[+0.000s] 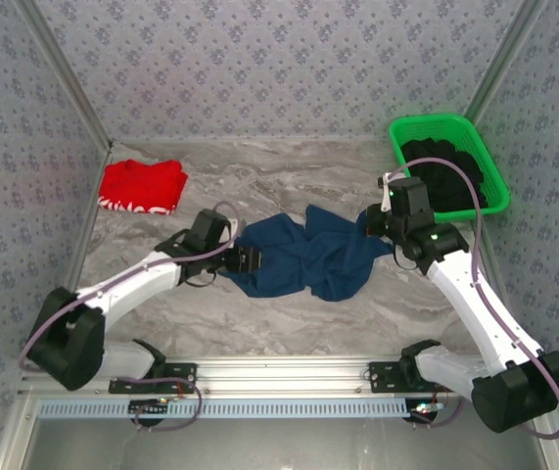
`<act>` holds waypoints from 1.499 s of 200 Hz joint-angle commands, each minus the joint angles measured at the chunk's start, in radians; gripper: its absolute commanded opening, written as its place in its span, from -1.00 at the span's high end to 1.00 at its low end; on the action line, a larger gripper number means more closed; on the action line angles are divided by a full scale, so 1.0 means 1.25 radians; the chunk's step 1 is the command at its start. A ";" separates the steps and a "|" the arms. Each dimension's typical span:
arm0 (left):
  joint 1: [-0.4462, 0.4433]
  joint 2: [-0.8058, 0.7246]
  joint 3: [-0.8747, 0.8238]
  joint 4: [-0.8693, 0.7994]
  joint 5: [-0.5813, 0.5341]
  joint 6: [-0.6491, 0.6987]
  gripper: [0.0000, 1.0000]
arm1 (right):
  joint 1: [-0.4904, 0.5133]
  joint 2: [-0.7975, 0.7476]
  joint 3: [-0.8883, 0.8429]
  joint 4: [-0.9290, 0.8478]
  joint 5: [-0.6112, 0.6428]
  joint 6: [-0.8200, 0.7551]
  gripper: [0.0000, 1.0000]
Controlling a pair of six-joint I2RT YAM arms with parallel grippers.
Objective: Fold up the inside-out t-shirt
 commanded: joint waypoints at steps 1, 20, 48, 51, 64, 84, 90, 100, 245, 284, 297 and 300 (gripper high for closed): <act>-0.001 0.054 0.017 0.002 0.001 -0.007 -0.15 | -0.004 0.003 -0.008 0.027 -0.034 0.013 1.00; -0.006 0.112 0.043 0.014 0.016 -0.008 -0.11 | -0.004 -0.002 -0.008 0.024 -0.035 0.010 1.00; -0.005 0.169 0.061 0.058 0.020 0.003 0.25 | -0.006 -0.011 -0.012 0.020 -0.013 0.001 1.00; -0.005 0.171 0.062 0.063 0.022 0.003 0.34 | -0.007 -0.013 -0.012 0.018 -0.007 -0.001 1.00; 0.000 0.174 0.070 0.084 0.027 0.005 0.66 | -0.011 -0.023 -0.004 0.003 0.027 -0.017 1.00; 0.021 0.136 0.079 0.076 0.030 0.017 0.93 | -0.036 -0.053 0.024 -0.034 0.103 -0.053 1.00; 0.030 0.112 0.077 0.071 0.030 0.022 0.96 | -0.048 -0.067 0.030 -0.036 0.123 -0.062 1.00; 0.049 0.062 0.071 0.058 0.032 0.029 1.00 | -0.071 -0.091 0.042 -0.036 0.147 -0.075 1.00; -0.163 -0.034 0.019 -0.010 0.163 0.137 0.54 | -0.210 -0.124 0.081 0.008 0.147 -0.064 1.00; -0.151 -0.046 0.027 -0.010 0.123 0.134 0.07 | -0.210 -0.114 0.048 0.006 0.122 -0.039 1.00; -0.118 -0.043 0.022 0.004 0.121 0.102 0.04 | -0.210 -0.116 0.043 0.008 0.113 -0.037 1.00; -0.110 -0.039 0.022 0.004 0.121 0.096 0.04 | -0.210 -0.117 0.042 0.008 0.109 -0.037 1.00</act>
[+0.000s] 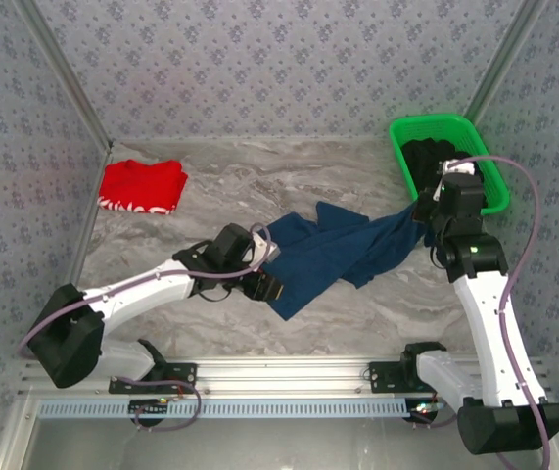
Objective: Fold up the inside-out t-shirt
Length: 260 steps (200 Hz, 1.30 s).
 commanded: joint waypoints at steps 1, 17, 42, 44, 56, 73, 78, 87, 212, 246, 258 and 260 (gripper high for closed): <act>0.048 -0.012 0.011 0.023 -0.008 -0.030 0.04 | -0.006 -0.005 -0.011 0.020 -0.026 0.019 1.00; 0.072 0.018 0.018 0.003 -0.001 -0.049 0.04 | -0.005 -0.003 -0.011 0.021 -0.037 0.023 1.00; 0.045 0.036 -0.007 0.006 0.022 -0.080 0.03 | -0.004 -0.003 -0.012 0.025 -0.049 0.025 1.00; 0.039 0.035 -0.011 0.008 0.021 -0.083 0.03 | -0.005 -0.002 -0.012 0.025 -0.050 0.026 1.00; 0.010 0.035 -0.033 0.025 0.013 -0.099 0.02 | -0.004 0.000 -0.013 0.027 -0.058 0.028 1.00; -0.009 0.048 -0.054 0.057 -0.003 -0.144 0.04 | -0.004 0.003 -0.016 0.033 -0.067 0.032 1.00; -0.012 0.054 -0.060 0.067 -0.004 -0.158 0.05 | -0.004 0.004 -0.017 0.033 -0.069 0.033 1.00; -0.012 0.065 -0.063 0.071 -0.019 -0.176 0.07 | -0.003 0.005 -0.017 0.032 -0.071 0.034 1.00; -0.012 0.136 -0.043 0.131 -0.032 -0.214 0.16 | -0.002 0.001 -0.013 0.028 -0.082 0.034 1.00; -0.012 0.134 -0.051 0.160 -0.030 -0.224 0.38 | -0.002 -0.001 -0.017 0.032 -0.086 0.035 1.00; -0.012 0.137 -0.051 0.163 -0.029 -0.224 0.45 | -0.002 -0.001 -0.019 0.032 -0.086 0.035 1.00; -0.013 0.138 -0.051 0.163 -0.030 -0.224 0.46 | -0.002 -0.001 -0.019 0.031 -0.085 0.035 1.00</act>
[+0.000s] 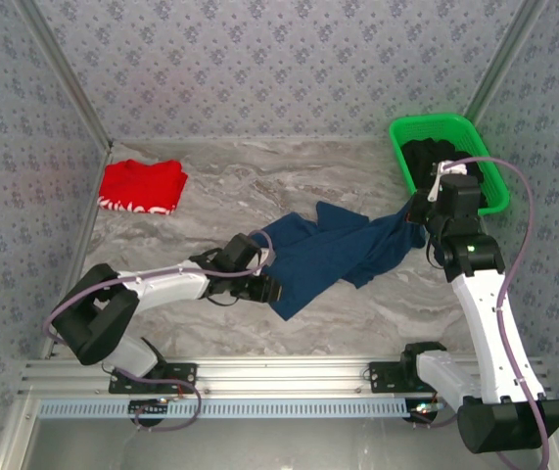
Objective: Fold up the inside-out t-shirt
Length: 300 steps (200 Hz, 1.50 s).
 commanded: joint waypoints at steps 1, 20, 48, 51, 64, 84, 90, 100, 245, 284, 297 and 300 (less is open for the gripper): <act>0.000 0.002 0.011 0.028 0.002 -0.006 0.46 | -0.001 -0.006 -0.002 0.012 -0.008 0.015 1.00; 0.000 0.007 0.012 0.029 -0.005 0.000 0.54 | 0.000 -0.007 -0.002 0.011 -0.009 0.015 1.00; 0.000 0.011 0.009 0.044 -0.011 0.000 0.54 | -0.001 -0.007 -0.002 0.012 -0.012 0.015 1.00; -0.001 0.011 0.009 0.046 -0.011 -0.001 0.54 | -0.001 -0.007 -0.002 0.012 -0.012 0.015 1.00; 0.000 0.010 0.009 0.051 -0.011 -0.004 0.53 | 0.000 -0.006 -0.004 0.012 -0.014 0.015 1.00; -0.001 0.007 0.007 0.060 -0.013 -0.009 0.52 | -0.001 -0.007 -0.007 0.014 -0.014 0.015 1.00; 0.000 0.008 0.006 0.062 -0.012 -0.010 0.52 | -0.001 -0.006 -0.006 0.015 -0.016 0.014 1.00; 0.000 0.009 0.006 0.064 -0.013 -0.011 0.54 | -0.001 -0.005 -0.004 0.016 -0.017 0.015 1.00; 0.126 -0.296 0.029 -0.131 -0.031 0.072 1.00 | -0.003 -0.008 0.009 0.020 -0.022 0.012 1.00; 0.255 -0.376 0.130 -0.164 -0.105 0.111 1.00 | -0.004 0.010 0.037 0.072 -0.039 0.015 1.00; 0.305 -0.382 0.191 -0.170 -0.148 0.115 1.00 | -0.004 0.036 0.071 0.100 -0.051 0.020 1.00; 0.318 -0.382 0.210 -0.172 -0.158 0.114 1.00 | -0.003 0.044 0.082 0.105 -0.056 0.025 1.00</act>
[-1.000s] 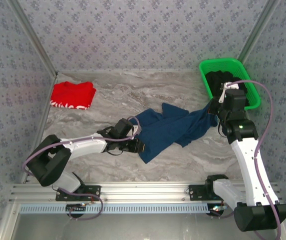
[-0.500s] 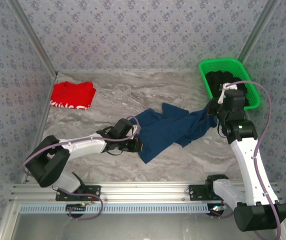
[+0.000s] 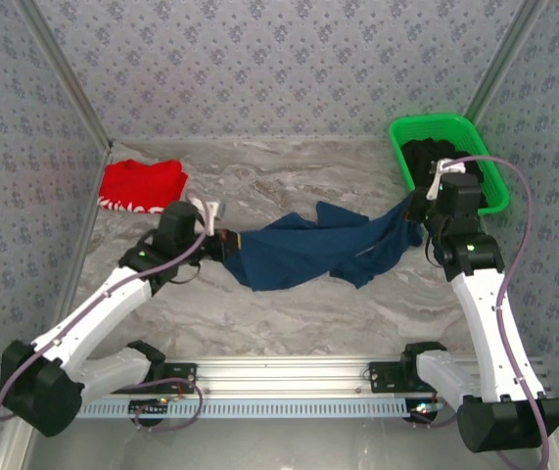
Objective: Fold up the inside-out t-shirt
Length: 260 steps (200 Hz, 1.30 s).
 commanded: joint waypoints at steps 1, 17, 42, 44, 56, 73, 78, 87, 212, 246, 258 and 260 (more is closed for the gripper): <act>0.075 -0.025 0.116 -0.027 -0.089 0.030 1.00 | -0.003 0.036 0.075 0.079 -0.026 0.025 1.00; 0.156 -0.023 0.240 -0.040 -0.123 0.022 1.00 | -0.004 0.073 0.196 0.050 -0.045 0.026 1.00; 0.222 -0.025 0.469 -0.093 -0.208 0.063 1.00 | -0.003 0.077 0.363 0.034 -0.022 -0.028 1.00; 0.223 -0.025 0.484 -0.097 -0.219 0.068 1.00 | -0.003 0.076 0.379 0.029 -0.022 -0.033 1.00; 0.224 -0.029 0.576 -0.119 -0.240 0.093 1.00 | -0.004 0.076 0.454 -0.006 -0.018 -0.068 1.00; 0.224 -0.026 0.683 -0.164 -0.241 0.126 1.00 | -0.003 0.072 0.555 -0.043 -0.010 -0.111 1.00; 0.224 -0.024 0.710 -0.183 -0.242 0.140 1.00 | -0.003 0.069 0.575 -0.050 -0.015 -0.116 1.00; 0.224 -0.024 0.755 -0.216 -0.258 0.159 1.00 | -0.003 0.059 0.606 -0.057 -0.022 -0.127 1.00; 0.224 -0.037 0.827 -0.278 -0.379 0.269 1.00 | -0.003 0.033 0.709 -0.008 0.009 -0.222 1.00; 0.232 0.070 0.778 -0.217 -0.385 0.277 1.00 | -0.003 0.150 0.680 0.057 0.000 -0.239 1.00; 0.257 0.127 0.776 -0.193 -0.364 0.264 1.00 | -0.003 0.205 0.678 0.077 -0.007 -0.242 1.00; 0.263 0.138 0.780 -0.190 -0.359 0.262 1.00 | -0.003 0.215 0.679 0.080 -0.010 -0.243 1.00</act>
